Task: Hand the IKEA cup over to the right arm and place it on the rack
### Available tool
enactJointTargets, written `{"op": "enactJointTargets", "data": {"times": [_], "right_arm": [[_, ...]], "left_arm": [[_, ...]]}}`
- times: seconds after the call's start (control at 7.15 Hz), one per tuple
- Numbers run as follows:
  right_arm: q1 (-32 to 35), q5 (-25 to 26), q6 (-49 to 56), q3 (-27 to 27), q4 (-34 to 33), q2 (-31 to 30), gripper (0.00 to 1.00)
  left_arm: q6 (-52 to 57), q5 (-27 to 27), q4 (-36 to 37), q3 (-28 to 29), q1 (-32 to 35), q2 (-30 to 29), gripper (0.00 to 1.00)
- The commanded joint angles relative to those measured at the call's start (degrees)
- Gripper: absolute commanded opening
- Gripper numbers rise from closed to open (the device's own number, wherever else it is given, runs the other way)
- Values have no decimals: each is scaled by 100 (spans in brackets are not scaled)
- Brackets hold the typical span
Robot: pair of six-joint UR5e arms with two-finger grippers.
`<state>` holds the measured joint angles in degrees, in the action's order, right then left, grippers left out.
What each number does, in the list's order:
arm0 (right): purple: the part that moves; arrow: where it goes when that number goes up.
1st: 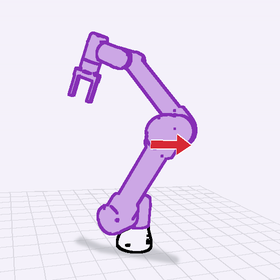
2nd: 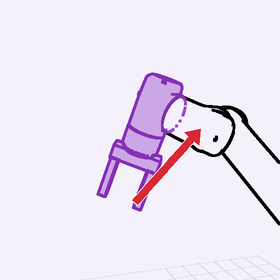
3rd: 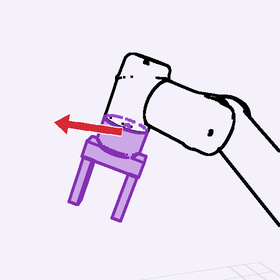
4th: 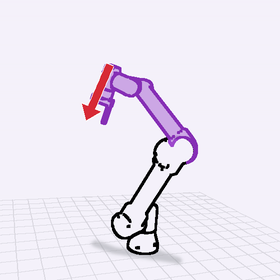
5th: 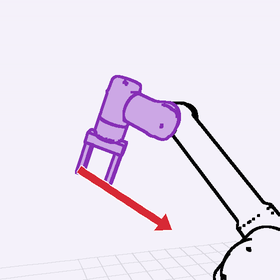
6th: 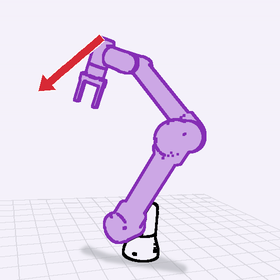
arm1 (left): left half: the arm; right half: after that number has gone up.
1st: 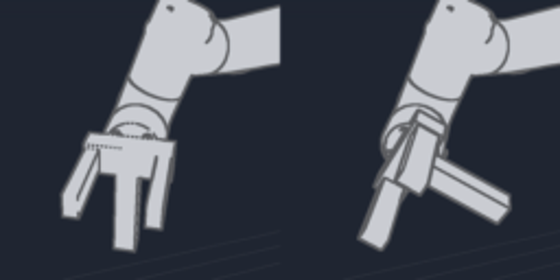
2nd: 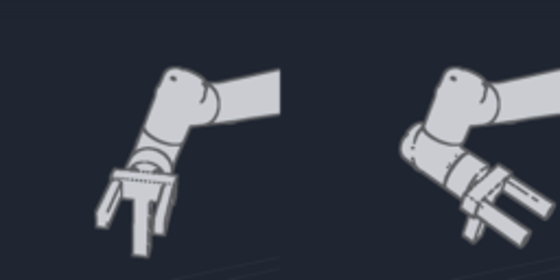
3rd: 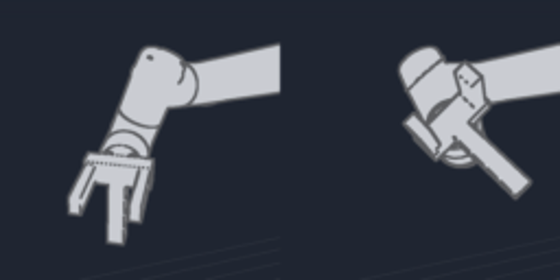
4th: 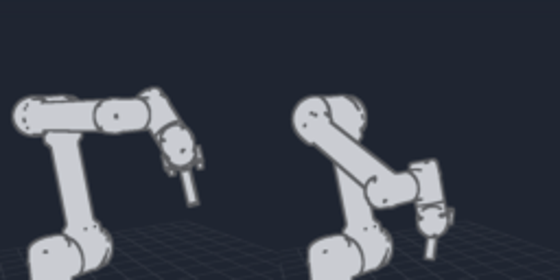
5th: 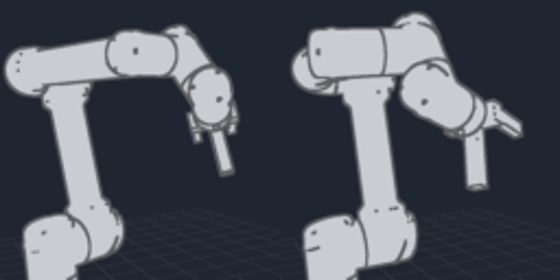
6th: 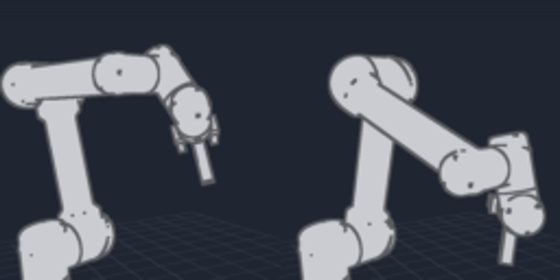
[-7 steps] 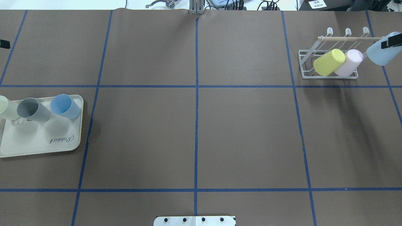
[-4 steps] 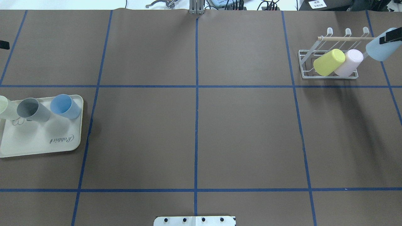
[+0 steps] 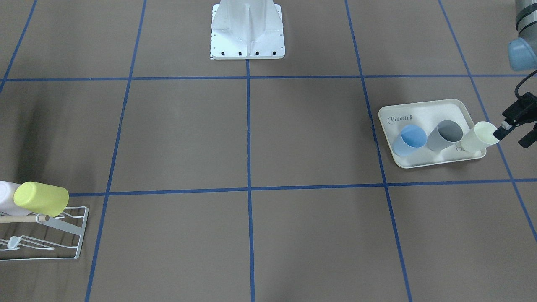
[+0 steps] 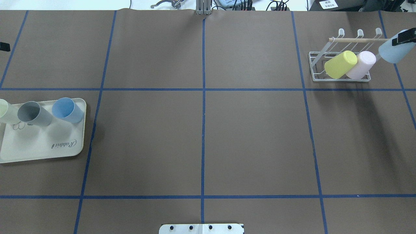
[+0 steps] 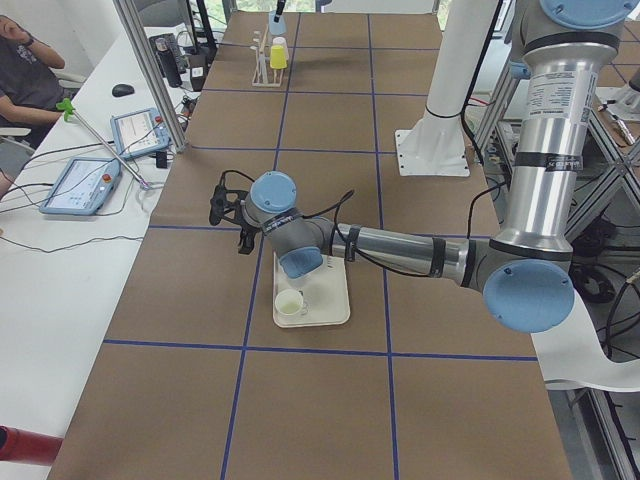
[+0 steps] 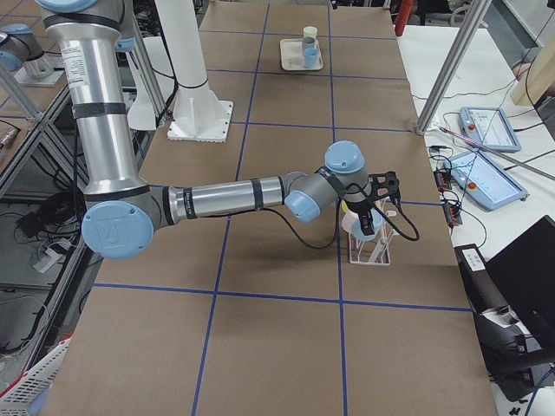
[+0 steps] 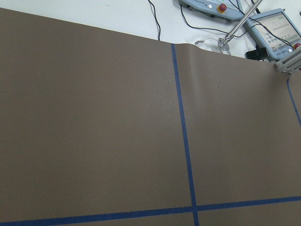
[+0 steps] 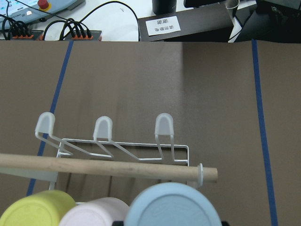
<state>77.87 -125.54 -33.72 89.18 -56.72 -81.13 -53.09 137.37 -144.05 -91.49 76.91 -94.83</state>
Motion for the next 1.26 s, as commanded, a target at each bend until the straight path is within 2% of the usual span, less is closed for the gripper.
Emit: {"op": "enactJointTargets", "data": {"times": [0.0, 0.42, 0.7, 0.84, 0.98, 1.12], "right_arm": [[-9, 4, -12, -102, 3, 70, 40], [-17, -5, -47, -163, 3, 141, 43], [-26, -5, -47, -190, 3, 141, 49], [-35, -5, -39, -190, 3, 141, 55], [-35, -5, -38, -190, 3, 141, 66], [-70, -5, -38, -190, 12, 132, 82]], "left_arm": [[0, 0, 0, 0, -1, 0, 100], [0, 0, 0, 0, -1, 0, 100], [0, 0, 0, 0, -1, 26, 100], [0, 9, 0, 0, -1, 26, 100], [0, 0, 0, 0, -1, 26, 100], [-9, 9, 0, 0, -1, 26, 100]]}}
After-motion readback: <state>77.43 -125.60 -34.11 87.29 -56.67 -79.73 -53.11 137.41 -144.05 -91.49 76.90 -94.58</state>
